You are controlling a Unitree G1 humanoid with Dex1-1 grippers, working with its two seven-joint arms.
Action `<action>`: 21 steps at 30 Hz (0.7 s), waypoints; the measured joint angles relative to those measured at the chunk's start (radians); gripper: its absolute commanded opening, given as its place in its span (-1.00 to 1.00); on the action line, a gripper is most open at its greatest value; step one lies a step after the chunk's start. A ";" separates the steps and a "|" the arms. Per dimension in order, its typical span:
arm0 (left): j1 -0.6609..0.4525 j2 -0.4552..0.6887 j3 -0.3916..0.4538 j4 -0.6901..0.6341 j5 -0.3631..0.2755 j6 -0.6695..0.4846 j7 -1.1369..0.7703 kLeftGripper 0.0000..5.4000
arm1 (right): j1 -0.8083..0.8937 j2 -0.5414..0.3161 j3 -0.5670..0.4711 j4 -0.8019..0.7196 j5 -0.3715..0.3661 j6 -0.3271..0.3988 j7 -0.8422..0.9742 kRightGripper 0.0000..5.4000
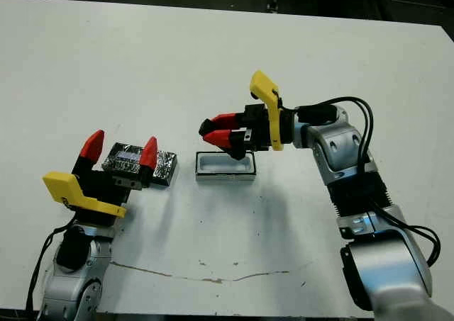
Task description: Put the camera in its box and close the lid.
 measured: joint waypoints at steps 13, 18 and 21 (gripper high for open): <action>0.000 0.000 0.000 0.001 0.000 -0.006 -0.003 1.00 | -0.001 0.001 0.042 0.039 -0.038 -0.065 0.029 -0.37; 0.000 0.000 0.000 0.001 0.005 -0.006 -0.002 1.00 | 0.004 0.001 0.044 0.040 -0.042 -0.088 0.033 -0.37; 0.000 -0.001 0.001 0.001 0.005 -0.005 -0.001 1.00 | 0.006 0.000 0.050 0.040 -0.044 -0.087 0.044 -0.37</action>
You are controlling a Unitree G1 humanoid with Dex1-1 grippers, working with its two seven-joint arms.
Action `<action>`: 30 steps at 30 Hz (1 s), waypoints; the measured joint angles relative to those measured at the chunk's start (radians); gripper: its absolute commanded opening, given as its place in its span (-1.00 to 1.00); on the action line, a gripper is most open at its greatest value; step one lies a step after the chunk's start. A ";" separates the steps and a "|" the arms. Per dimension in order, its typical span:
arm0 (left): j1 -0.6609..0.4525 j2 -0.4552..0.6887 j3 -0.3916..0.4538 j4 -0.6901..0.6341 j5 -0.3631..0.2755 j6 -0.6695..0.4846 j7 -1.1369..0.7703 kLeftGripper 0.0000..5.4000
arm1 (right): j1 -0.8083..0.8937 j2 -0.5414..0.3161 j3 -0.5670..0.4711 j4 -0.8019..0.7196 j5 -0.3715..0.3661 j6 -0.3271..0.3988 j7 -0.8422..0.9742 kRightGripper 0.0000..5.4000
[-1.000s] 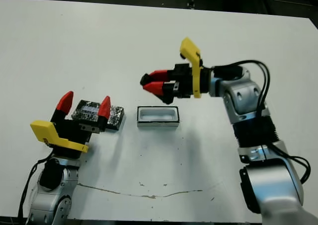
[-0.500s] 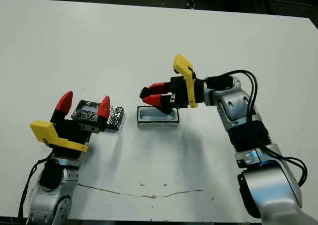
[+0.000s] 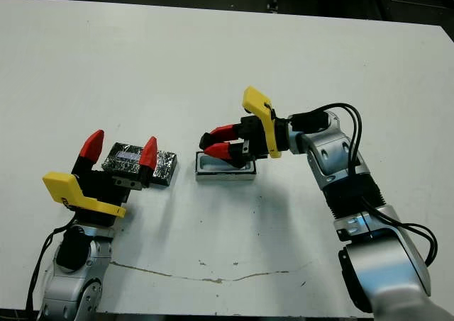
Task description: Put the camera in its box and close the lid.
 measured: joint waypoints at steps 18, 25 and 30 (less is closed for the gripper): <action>0.000 -0.002 0.000 0.000 0.009 0.000 0.002 1.00 | -0.007 -0.044 0.040 -0.018 -0.038 0.030 0.036 -0.38; 0.000 -0.002 0.000 0.000 0.009 0.000 0.002 1.00 | -0.011 -0.047 0.041 0.021 -0.038 -0.028 0.063 -0.38; 0.000 -0.002 0.001 0.000 0.007 0.000 0.001 1.00 | -0.020 -0.047 0.050 0.040 -0.044 -0.046 0.082 -0.38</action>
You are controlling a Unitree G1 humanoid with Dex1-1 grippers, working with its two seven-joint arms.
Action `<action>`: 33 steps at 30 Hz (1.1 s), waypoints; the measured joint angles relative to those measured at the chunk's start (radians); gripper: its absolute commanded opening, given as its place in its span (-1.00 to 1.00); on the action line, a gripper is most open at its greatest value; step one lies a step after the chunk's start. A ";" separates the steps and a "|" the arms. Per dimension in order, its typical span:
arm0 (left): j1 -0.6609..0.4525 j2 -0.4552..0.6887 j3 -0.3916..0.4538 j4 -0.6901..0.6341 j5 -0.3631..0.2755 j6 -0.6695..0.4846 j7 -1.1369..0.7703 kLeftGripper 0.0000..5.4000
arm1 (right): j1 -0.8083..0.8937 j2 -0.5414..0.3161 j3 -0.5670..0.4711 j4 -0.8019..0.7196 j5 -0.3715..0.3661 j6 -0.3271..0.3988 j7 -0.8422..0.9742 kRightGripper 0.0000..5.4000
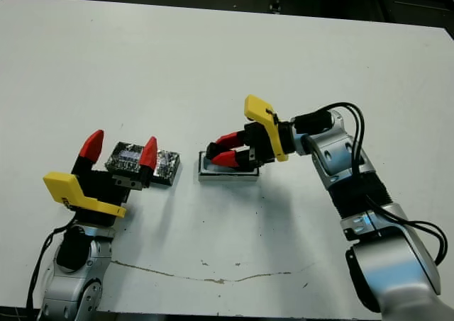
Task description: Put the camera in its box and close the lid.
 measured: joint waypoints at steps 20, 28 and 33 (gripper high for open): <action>0.001 0.002 0.002 0.006 -0.012 -0.015 -0.011 1.00 | 0.012 -0.047 0.029 -0.016 -0.069 -0.054 0.047 0.67; 0.001 0.003 0.004 0.005 -0.012 -0.016 -0.011 1.00 | 0.039 -0.097 -0.080 -0.122 -0.005 -0.045 0.048 1.00; -0.005 0.047 0.030 0.004 -0.008 -0.028 -0.035 1.00 | 0.142 -0.151 -0.267 -0.301 0.104 -0.015 -0.059 1.00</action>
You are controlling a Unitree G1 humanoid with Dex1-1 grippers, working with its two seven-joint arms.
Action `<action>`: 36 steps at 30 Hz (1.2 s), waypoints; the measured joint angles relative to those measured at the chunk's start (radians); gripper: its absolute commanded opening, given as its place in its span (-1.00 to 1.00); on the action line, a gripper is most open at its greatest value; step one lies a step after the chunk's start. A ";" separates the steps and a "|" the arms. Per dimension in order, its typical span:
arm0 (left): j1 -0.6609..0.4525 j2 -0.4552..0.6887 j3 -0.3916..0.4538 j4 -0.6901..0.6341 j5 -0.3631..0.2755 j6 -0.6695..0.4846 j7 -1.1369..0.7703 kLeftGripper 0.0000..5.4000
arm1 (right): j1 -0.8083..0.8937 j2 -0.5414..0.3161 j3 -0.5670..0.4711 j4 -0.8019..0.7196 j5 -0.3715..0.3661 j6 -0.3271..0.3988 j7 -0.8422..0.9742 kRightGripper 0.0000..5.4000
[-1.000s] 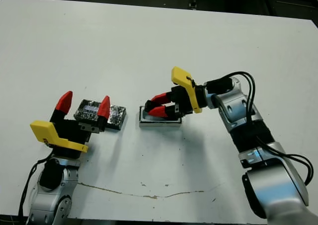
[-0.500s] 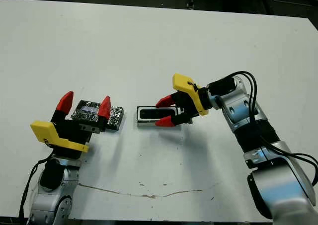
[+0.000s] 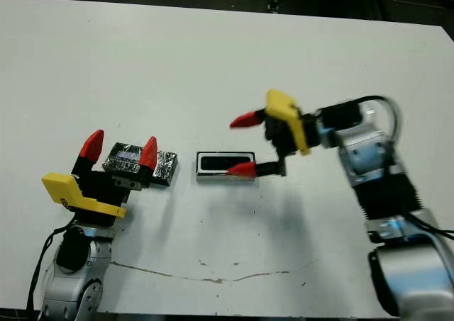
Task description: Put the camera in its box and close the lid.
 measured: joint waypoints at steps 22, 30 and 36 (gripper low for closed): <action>-0.577 0.828 0.085 0.155 -0.175 0.332 -0.873 1.00 | 0.807 0.374 -0.280 -0.381 0.220 -0.138 -0.595 -0.08; -0.771 0.806 -0.046 0.427 -0.209 0.340 -1.236 1.00 | 0.814 0.401 -0.248 -0.369 0.231 -0.149 -0.645 -0.53; -0.831 0.761 -0.121 0.543 -0.193 0.345 -1.380 1.00 | 0.814 0.400 -0.244 -0.369 0.233 -0.149 -0.664 -0.86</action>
